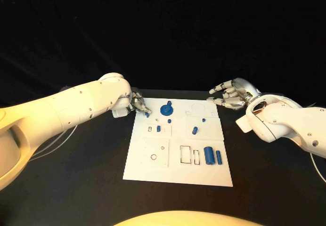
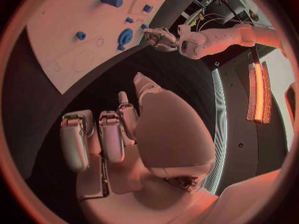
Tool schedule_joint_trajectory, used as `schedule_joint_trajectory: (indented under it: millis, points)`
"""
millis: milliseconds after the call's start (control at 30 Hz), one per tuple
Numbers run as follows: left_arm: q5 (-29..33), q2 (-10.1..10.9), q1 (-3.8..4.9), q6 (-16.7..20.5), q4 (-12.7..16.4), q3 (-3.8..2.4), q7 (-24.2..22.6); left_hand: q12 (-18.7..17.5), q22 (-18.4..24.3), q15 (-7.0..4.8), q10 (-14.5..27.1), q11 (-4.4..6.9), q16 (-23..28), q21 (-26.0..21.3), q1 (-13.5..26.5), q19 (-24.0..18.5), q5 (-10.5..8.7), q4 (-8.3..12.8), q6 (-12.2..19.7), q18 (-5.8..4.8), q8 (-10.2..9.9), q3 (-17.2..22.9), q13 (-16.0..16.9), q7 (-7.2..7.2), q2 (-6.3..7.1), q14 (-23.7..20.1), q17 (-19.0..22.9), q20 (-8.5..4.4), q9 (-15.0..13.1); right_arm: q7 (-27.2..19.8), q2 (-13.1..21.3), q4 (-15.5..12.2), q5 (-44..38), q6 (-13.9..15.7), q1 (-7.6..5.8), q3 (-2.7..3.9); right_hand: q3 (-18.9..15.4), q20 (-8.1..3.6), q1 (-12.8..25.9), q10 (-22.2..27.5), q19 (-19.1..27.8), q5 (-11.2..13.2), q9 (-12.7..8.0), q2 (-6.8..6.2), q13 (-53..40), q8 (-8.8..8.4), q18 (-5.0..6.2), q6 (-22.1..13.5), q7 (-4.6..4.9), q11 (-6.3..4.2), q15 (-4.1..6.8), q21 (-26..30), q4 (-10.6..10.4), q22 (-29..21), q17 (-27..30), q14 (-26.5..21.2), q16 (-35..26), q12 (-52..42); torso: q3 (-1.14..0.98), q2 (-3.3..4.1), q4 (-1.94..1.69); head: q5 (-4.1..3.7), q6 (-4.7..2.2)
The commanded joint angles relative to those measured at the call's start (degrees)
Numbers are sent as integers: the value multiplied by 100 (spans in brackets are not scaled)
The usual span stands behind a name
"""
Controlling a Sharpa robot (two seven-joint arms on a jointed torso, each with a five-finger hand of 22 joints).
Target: Assemble the parts on the task board
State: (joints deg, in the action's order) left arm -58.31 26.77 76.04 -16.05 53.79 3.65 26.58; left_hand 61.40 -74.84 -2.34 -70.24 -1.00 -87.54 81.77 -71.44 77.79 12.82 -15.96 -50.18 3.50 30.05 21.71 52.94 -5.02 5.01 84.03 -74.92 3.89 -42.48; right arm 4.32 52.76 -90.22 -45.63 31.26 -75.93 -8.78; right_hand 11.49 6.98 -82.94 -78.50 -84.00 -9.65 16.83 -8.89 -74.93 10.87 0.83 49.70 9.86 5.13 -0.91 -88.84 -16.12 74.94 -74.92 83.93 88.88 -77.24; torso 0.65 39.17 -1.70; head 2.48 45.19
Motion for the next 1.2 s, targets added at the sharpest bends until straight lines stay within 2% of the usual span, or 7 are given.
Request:
schedule_joint_trajectory:
  millis: [33,267,300,667,800,1033,1200]
  points:
    - [143,-13,-2,-25,-6,1,-82,6,-10,-33,9,43,-33,33,-182,40,6,33,-17,18,24,106,-22,25,-32,477,-1164,0,9,-72,-3,-8,-22,-26,3,1,19,-56,50,-34,-537,-18,-7,-12,-208,32,-49,-34,-3,-24,36,16,-2,1424,-1147,520,-25,-30,1,-4,0,0,6]
    - [272,-8,-3,-6,-9,2,-115,-13,-32,-42,-2,53,-41,38,-604,47,-4,244,24,15,61,583,-54,24,-68,482,-1177,-8,-7,-72,-4,-3,-22,-29,3,1,19,-56,50,-34,-537,-18,-7,-12,-208,32,-49,-34,-3,-24,36,16,-2,1424,-1147,520,-25,-30,0,-5,0,7,6]
    - [311,-5,-3,2,-8,2,-119,-16,-36,-39,-19,48,-47,38,-665,47,-18,318,26,14,95,775,-60,23,-53,485,-1186,-7,-29,-73,-4,-1,-22,-29,3,1,19,-56,50,-34,-537,-18,-7,-12,-208,32,-49,-34,-3,-24,36,16,-2,1424,-1147,520,-25,-30,0,-6,1,8,7]
    - [623,158,-3,253,196,-21,-114,-44,-73,-36,-84,51,-54,53,-517,61,-21,618,63,11,323,1599,-116,22,143,490,-1196,-6,-238,-78,-10,13,-21,-30,3,1,31,-57,57,-40,-537,-19,-7,-11,-213,41,-49,-36,-3,-25,37,16,1,1424,-1140,518,-28,-36,1,-13,-7,5,5]
    - [770,332,0,422,466,-45,-131,-42,-101,-43,-109,56,-61,68,-431,83,-15,736,62,5,375,1845,-122,28,212,496,-1207,-14,-288,-79,-5,17,-20,-26,4,1,32,-57,61,-40,-535,-19,-8,-10,-212,42,-47,-36,-3,-25,37,22,0,1421,-1138,518,-29,-36,2,-22,-17,16,1]
    - [898,761,6,718,1169,-109,-202,7,-204,-65,-202,81,-75,125,-259,167,5,943,8,-17,447,2248,-74,41,373,506,-1228,-33,-347,-80,13,20,-14,-23,4,0,34,-58,70,-39,-535,-19,-8,-6,-210,44,-48,-36,-3,-24,37,21,-5,1421,-1136,518,-30,-34,-5,-36,-23,34,-2]
    - [731,1013,5,889,1603,-121,-288,38,-266,-78,-254,94,-74,161,-178,217,18,1023,-27,-31,472,2413,-38,54,443,508,-1228,-45,-364,-81,21,19,-9,-23,4,0,35,-58,77,-39,-536,-18,-8,-4,-211,46,-48,-37,-3,-24,37,18,-8,1423,-1138,518,-29,-35,-9,-56,-34,38,5]
